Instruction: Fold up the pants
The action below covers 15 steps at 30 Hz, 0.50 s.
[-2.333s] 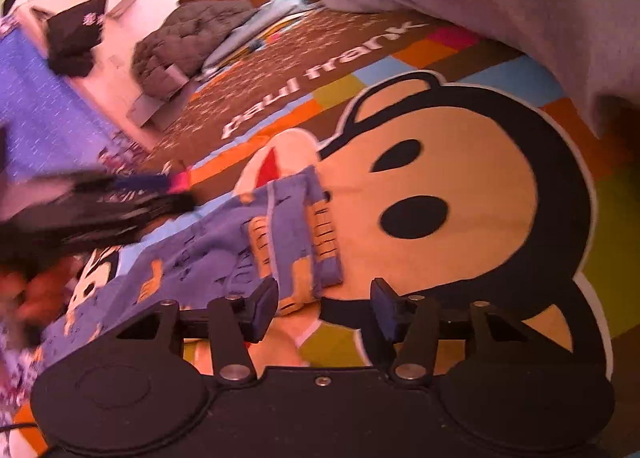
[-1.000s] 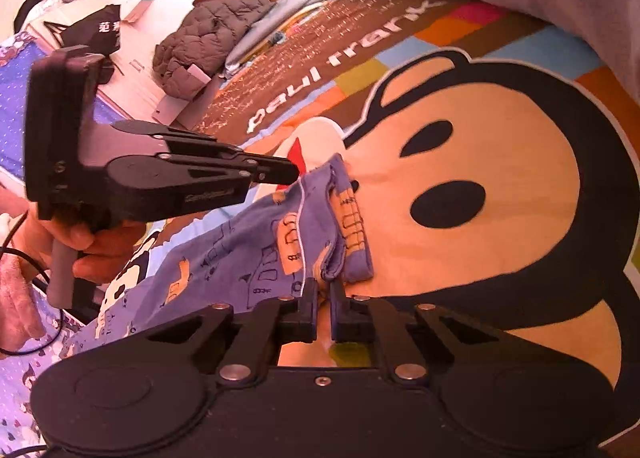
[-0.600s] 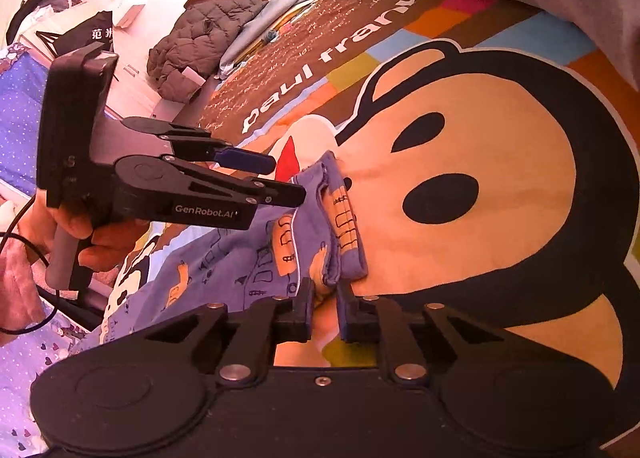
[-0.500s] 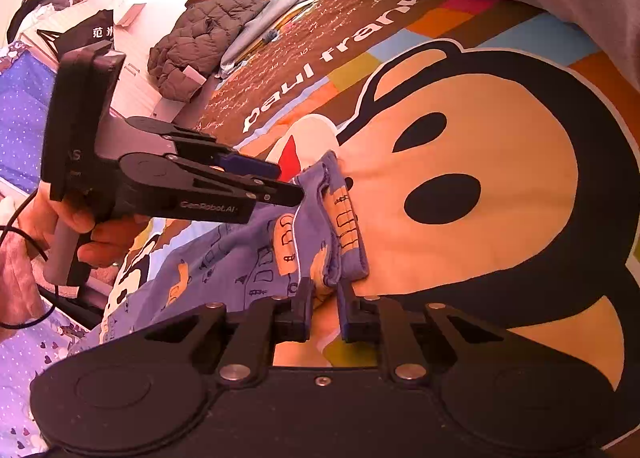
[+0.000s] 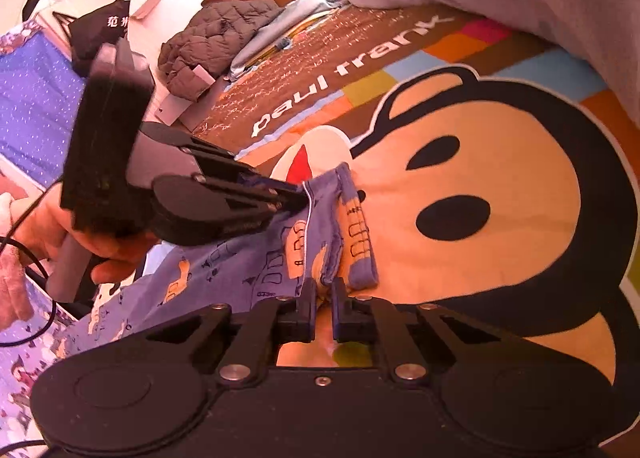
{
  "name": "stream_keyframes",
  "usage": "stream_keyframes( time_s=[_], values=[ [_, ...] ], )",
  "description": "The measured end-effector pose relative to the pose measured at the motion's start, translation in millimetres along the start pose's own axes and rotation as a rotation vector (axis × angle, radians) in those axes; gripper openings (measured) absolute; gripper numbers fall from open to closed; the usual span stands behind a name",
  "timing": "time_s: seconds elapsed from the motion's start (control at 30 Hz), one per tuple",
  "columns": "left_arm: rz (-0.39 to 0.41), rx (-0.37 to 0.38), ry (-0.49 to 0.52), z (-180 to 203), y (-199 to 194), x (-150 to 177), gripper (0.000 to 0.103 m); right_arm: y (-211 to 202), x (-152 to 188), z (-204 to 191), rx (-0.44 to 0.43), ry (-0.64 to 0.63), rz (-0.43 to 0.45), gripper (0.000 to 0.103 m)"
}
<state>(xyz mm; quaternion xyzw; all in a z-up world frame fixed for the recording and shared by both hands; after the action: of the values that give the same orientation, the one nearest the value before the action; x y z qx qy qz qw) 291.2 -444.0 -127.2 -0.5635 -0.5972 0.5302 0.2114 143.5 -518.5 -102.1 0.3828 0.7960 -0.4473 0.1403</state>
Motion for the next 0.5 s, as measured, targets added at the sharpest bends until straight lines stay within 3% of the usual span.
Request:
stream_keyframes(
  time_s=[0.23,0.33,0.37,0.47,0.5],
  values=[
    [-0.004,0.012,-0.010,-0.4,11.6,-9.3,0.006,0.8,-8.1,9.7,0.036,0.024,0.035,0.007],
    [-0.021,0.035,-0.011,-4.4,18.2,-8.6,0.012,5.3,-7.1,14.2,0.032,0.045,0.008,0.017],
    [-0.028,0.058,-0.033,-8.0,18.5,-8.9,0.015,4.9,-7.7,15.5,0.029,0.054,0.011,0.021],
    [-0.045,0.107,-0.078,-21.2,20.3,-8.6,0.037,3.3,-10.1,18.7,0.025,0.064,0.025,0.039],
    [-0.049,0.121,-0.083,-23.9,21.5,-8.3,0.042,3.9,-10.7,20.8,0.027,0.070,0.027,0.040]
  ],
)
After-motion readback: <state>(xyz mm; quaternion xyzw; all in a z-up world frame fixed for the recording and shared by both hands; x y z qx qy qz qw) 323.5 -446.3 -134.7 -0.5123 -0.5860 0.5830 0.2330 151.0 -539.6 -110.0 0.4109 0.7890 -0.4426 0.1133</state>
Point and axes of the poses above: each gripper's, at about its wrist camera, not at the fingertips, and y roughly the way its jaws point, z to its right, x to its underside, the point moved 8 cm from there along y, roughly the way its jaws point
